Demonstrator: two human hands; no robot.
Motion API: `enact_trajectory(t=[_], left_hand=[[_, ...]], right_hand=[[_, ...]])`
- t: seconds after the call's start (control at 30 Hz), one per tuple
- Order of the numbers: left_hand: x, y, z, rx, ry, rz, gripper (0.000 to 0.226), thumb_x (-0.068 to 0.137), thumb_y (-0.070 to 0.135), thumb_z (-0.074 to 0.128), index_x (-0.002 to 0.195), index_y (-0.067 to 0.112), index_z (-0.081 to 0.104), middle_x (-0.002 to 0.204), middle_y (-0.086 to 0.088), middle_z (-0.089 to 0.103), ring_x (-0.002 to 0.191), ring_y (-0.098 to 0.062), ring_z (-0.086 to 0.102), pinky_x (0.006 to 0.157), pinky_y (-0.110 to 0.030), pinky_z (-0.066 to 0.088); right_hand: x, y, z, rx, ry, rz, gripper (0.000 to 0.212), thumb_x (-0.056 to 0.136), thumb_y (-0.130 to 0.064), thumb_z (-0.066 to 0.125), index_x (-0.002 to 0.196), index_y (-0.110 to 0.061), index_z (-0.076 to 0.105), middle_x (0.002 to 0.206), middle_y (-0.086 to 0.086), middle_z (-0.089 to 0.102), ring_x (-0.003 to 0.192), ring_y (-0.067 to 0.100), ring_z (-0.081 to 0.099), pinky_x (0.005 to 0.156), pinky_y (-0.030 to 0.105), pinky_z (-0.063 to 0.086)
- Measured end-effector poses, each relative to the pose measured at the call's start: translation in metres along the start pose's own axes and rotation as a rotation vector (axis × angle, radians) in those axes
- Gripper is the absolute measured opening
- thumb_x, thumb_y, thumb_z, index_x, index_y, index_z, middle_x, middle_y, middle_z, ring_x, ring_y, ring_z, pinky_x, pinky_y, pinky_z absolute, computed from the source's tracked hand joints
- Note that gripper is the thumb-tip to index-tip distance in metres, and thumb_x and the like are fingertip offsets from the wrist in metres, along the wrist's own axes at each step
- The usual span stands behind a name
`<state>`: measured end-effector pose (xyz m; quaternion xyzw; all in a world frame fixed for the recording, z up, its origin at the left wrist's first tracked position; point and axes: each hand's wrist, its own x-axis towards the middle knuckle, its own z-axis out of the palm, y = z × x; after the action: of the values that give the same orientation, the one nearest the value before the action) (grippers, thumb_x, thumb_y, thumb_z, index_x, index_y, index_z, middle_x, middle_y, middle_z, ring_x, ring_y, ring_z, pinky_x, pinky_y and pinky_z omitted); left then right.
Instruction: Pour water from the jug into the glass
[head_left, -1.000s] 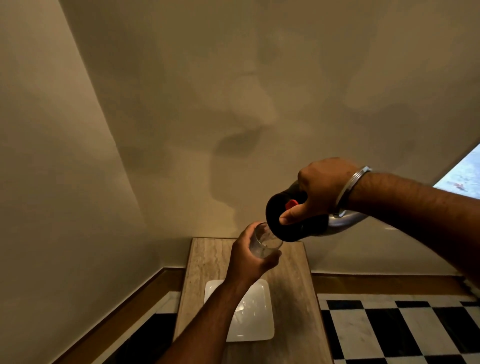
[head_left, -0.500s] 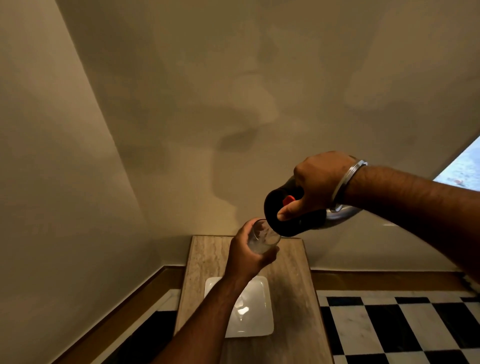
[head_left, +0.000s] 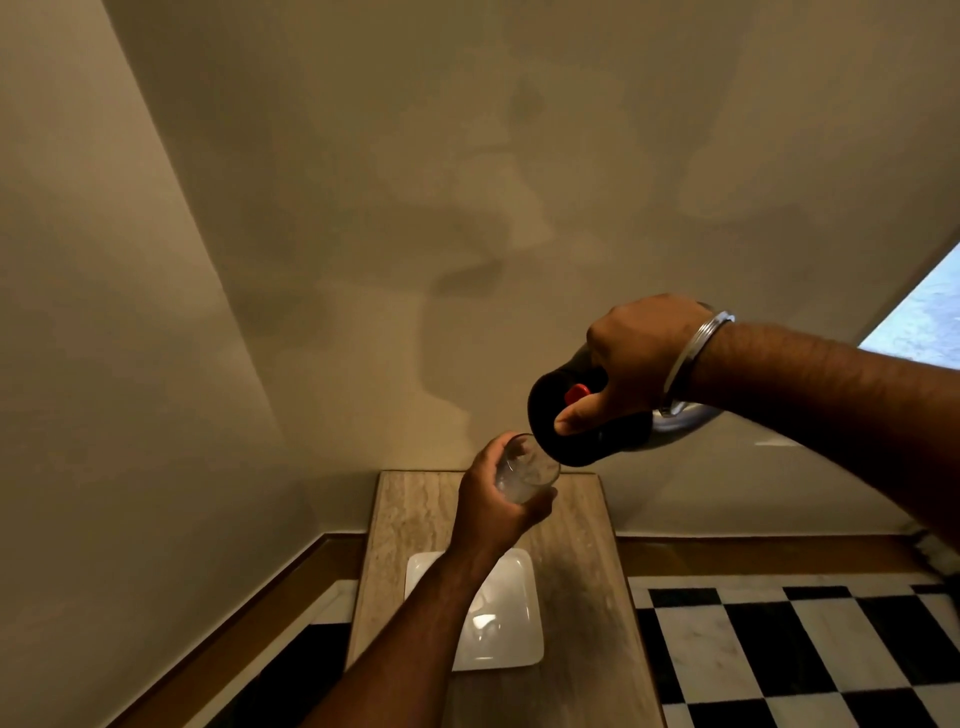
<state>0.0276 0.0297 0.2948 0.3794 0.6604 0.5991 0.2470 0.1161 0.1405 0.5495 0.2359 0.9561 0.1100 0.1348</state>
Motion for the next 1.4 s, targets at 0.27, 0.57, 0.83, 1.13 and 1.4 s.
enact_trajectory(t=[0.27,0.57,0.83,1.13,1.4], left_hand=[[-0.003,0.000,0.001,0.026,-0.002,0.011,0.077,0.066,0.043,0.084,0.133,0.027,0.050,0.122,0.009,0.062,0.108,0.001,0.058,0.083,-0.011,0.051],[-0.007,-0.001,0.004,0.033,0.001,0.000,0.073,0.067,0.036,0.086,0.130,0.033,0.049,0.118,0.015,0.061,0.107,0.009,0.056,0.081,-0.008,0.049],[-0.006,-0.003,0.007,0.036,0.011,-0.024,0.078,0.065,0.042,0.084,0.133,0.035,0.047,0.122,0.014,0.060,0.108,0.008,0.055,0.086,-0.015,0.050],[-0.006,-0.009,0.008,0.061,0.009,-0.016,0.076,0.069,0.036,0.086,0.135,0.026,0.048,0.126,0.006,0.062,0.112,-0.008,0.059,0.090,-0.025,0.054],[0.000,-0.028,0.005,0.233,0.076,0.029,0.081,0.060,0.043,0.091,0.129,0.024,0.053,0.132,0.000,0.056,0.118,-0.016,0.052,0.094,-0.031,0.049]], right_hand=[[-0.008,-0.001,-0.001,-0.011,0.002,0.008,0.068,0.052,-0.088,0.052,0.055,-0.021,0.047,0.048,-0.004,0.054,0.044,0.013,0.051,0.045,0.024,0.037],[-0.012,0.000,-0.003,-0.009,-0.008,-0.003,0.068,0.052,-0.089,0.051,0.061,-0.021,0.051,0.053,-0.004,0.059,0.049,0.013,0.056,0.047,0.024,0.041],[-0.011,-0.002,0.001,0.022,-0.021,0.006,0.071,0.048,-0.090,0.049,0.060,-0.021,0.050,0.054,-0.002,0.059,0.050,0.015,0.056,0.050,0.026,0.045],[-0.008,0.003,0.013,0.102,-0.040,0.023,0.075,0.040,-0.092,0.041,0.057,-0.020,0.052,0.050,-0.003,0.057,0.047,0.015,0.053,0.048,0.026,0.041],[0.000,0.024,0.052,0.576,0.006,0.231,0.079,0.039,-0.092,0.043,0.049,-0.015,0.054,0.038,-0.003,0.048,0.038,0.016,0.047,0.045,0.027,0.036]])
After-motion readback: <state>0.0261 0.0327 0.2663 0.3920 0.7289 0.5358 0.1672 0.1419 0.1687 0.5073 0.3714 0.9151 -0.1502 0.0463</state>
